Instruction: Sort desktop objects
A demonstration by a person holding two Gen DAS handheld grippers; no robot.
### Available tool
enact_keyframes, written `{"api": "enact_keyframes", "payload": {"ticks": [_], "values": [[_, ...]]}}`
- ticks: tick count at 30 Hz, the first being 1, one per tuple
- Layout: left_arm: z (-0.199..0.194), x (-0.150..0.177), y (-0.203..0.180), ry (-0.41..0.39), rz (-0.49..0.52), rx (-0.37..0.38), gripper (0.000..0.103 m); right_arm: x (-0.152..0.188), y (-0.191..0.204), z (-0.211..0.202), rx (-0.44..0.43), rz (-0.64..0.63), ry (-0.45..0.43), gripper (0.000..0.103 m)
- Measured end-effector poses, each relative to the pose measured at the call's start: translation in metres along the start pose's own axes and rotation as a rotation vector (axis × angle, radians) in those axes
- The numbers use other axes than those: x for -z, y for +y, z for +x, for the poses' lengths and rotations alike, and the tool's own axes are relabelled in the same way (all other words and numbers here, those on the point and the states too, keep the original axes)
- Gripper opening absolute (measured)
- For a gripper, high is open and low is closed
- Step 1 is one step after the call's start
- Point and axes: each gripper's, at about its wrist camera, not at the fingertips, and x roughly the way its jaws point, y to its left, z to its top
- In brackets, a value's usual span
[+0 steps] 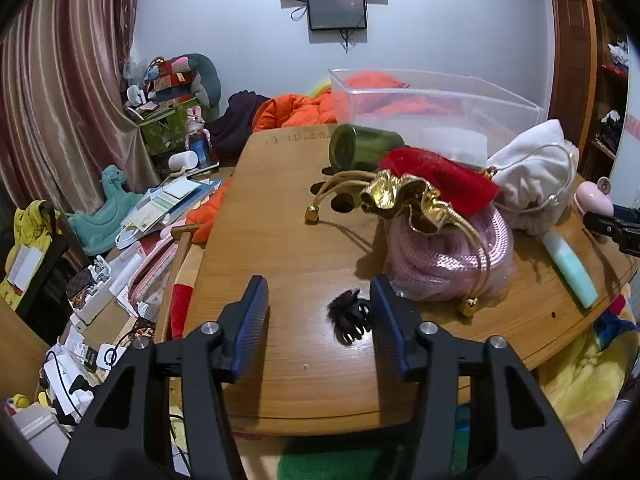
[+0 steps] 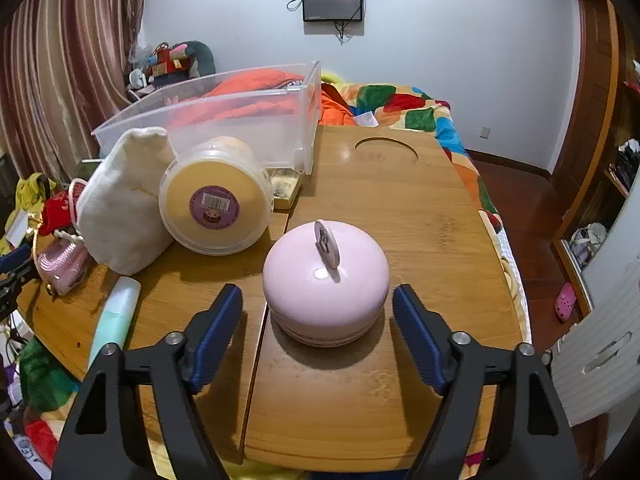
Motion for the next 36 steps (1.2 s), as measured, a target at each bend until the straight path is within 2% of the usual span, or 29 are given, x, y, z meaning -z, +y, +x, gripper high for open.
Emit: {"api": "enact_keyframes", "payload": {"ticks": [7, 12, 20, 36], "values": [[0.0, 0.003, -0.005, -0.007, 0.022, 0.002, 0.036, 0.0, 0.0, 0.006, 0.004, 0.004, 0.005, 0.065], [-0.002, 0.005, -0.007, -0.011, 0.015, 0.026, 0.022, -0.001, -0.003, 0.007, 0.004, 0.01, -0.004, 0.06], [-0.002, 0.001, -0.006, -0.009, 0.002, 0.051, 0.021, -0.001, -0.003, 0.003, -0.007, 0.013, -0.006, 0.06], [-0.034, -0.036, -0.004, -0.144, 0.001, 0.09, 0.021, -0.017, 0.006, -0.045, -0.053, -0.01, -0.105, 0.06]]}}
